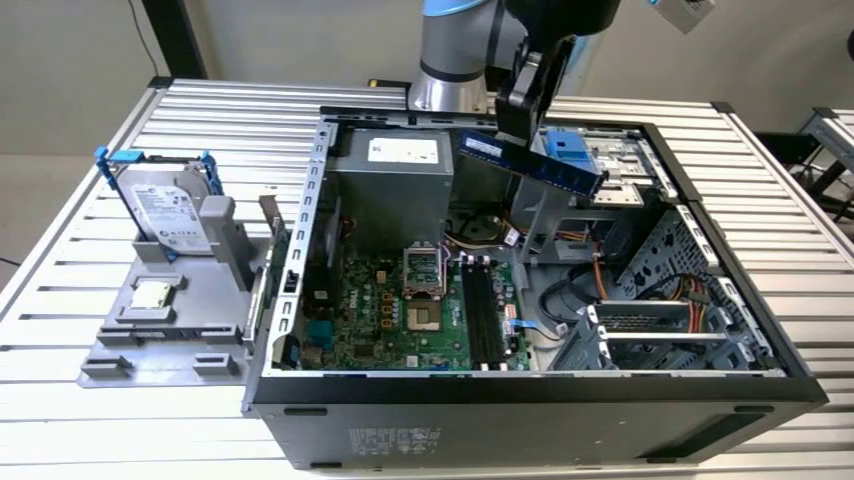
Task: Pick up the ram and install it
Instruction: 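Insert the ram into the slot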
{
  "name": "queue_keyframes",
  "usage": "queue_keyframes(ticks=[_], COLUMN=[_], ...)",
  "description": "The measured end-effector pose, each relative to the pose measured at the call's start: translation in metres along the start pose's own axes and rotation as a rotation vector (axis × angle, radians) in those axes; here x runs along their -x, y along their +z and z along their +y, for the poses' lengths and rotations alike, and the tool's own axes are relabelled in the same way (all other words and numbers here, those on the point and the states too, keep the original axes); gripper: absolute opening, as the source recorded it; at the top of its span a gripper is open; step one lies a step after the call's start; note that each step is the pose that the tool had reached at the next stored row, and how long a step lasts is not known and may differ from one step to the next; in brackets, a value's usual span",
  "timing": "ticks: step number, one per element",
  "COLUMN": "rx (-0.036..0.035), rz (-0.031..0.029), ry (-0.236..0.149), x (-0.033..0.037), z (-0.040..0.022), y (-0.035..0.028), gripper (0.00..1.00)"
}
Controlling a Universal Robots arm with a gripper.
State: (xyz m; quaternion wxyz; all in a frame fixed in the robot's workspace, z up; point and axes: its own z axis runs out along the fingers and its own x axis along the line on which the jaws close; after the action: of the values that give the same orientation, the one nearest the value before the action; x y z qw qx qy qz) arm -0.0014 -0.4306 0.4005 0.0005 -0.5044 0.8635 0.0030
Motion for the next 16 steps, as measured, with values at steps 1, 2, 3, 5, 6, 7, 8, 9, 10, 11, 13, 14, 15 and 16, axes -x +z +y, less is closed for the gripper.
queue_keyframes(ticks=[1, 2, 3, 5, 6, 7, 8, 9, 10, 11, 13, 14, 15, 16], rx=[0.0000, -0.0001, -0.0002, -0.0002, -0.0003, -0.0004, -0.0004, -0.0005, -0.0006, -0.0007, -0.0008, -0.0008, -0.0009, -0.0009], rz=[-0.0001, -0.0003, -0.0003, -0.0004, -0.0005, -0.0005, -0.0006, -0.0005, -0.0006, -0.0006, -0.0008, -0.0009, -0.0009, -0.0010], ry=[0.012, 0.025, 0.040, 0.070, 0.085, 0.101, 0.117, 0.132, 0.146, 0.162, 0.191, 0.206, 0.221, 0.235], x=[0.0000, 0.0000, 0.0000, 0.0000, 0.0000, 0.0000, 0.0000, 0.0000, 0.0000, 0.0000, 0.0000, 0.0000, 0.0000, 0.0000], z=[0.0000, 0.0000, 0.0000, 0.0000, 0.0000, 0.0000, 0.0000, 0.0000, 0.0000, 0.0000, 0.0000, 0.0000, 0.0000, 0.0000], y=[0.0000, 0.0001, 0.0000, 0.0000, 0.0000, 0.0000, 0.0000, 0.0000, 0.0000, 0.0000, -0.0001, 0.0000, 0.0000, 0.0000], gripper=[0.00, 0.00, 0.00, 0.00, 0.00, 0.00, 0.00, 0.00, 0.00, 0.00, 0.00, 0.00, 0.00, 0.00])
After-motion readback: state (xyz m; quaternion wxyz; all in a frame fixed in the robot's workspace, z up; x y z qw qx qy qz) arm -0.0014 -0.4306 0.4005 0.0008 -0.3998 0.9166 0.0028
